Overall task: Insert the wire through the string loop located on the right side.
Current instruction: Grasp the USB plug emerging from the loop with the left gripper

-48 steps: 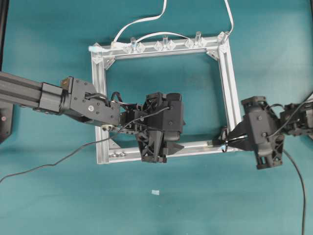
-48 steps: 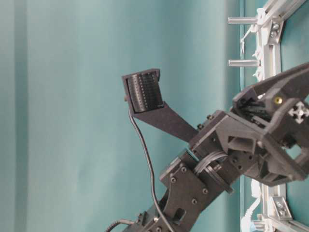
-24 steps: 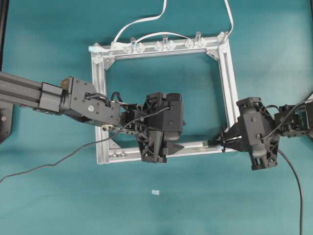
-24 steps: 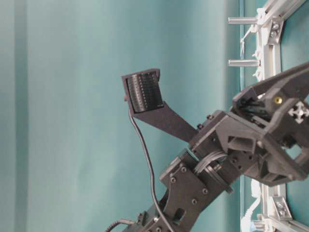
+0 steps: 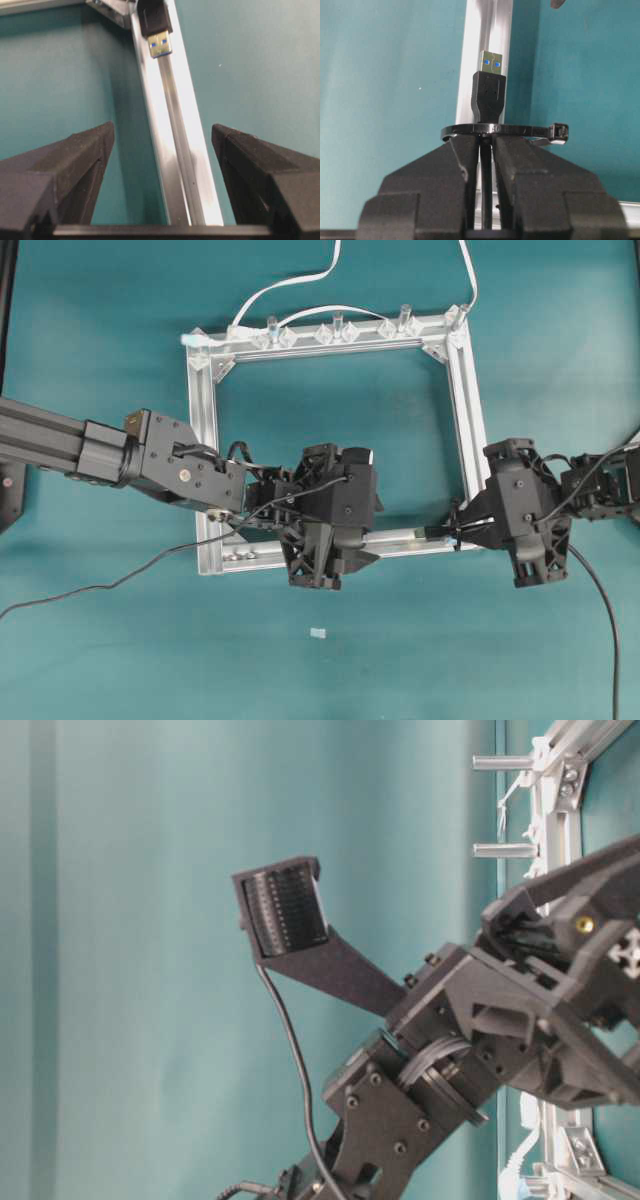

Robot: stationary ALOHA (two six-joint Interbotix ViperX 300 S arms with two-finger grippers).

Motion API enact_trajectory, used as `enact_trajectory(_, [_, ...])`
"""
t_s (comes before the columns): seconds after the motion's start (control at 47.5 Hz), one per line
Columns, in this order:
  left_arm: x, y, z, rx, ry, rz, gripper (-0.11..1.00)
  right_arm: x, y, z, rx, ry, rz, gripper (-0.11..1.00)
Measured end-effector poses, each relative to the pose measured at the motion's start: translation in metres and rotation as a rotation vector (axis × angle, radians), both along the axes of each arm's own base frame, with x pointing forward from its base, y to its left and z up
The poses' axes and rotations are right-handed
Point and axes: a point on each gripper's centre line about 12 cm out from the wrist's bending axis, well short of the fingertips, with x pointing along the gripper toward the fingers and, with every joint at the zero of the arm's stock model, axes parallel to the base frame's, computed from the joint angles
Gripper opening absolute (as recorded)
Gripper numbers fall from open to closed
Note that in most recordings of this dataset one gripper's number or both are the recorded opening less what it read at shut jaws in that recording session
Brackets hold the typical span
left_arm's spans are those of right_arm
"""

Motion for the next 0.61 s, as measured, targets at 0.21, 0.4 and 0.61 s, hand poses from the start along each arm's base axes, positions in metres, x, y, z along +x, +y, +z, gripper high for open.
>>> enact_trajectory(0.21, [0.001,0.0,0.001,0.0,-0.003,0.0,0.8,0.0,0.0,0.0,0.0,0.0,-0.002,0.12])
enact_trajectory(0.4, [0.01,-0.001,0.007,-0.004,-0.044,0.001,0.8,0.0,0.0,0.0,0.0,0.001,-0.001,0.12])
enact_trajectory(0.61, [0.032,-0.004,0.004,-0.007,-0.07,0.001,0.8,0.0,0.0,0.0,0.0,0.001,0.0,0.12])
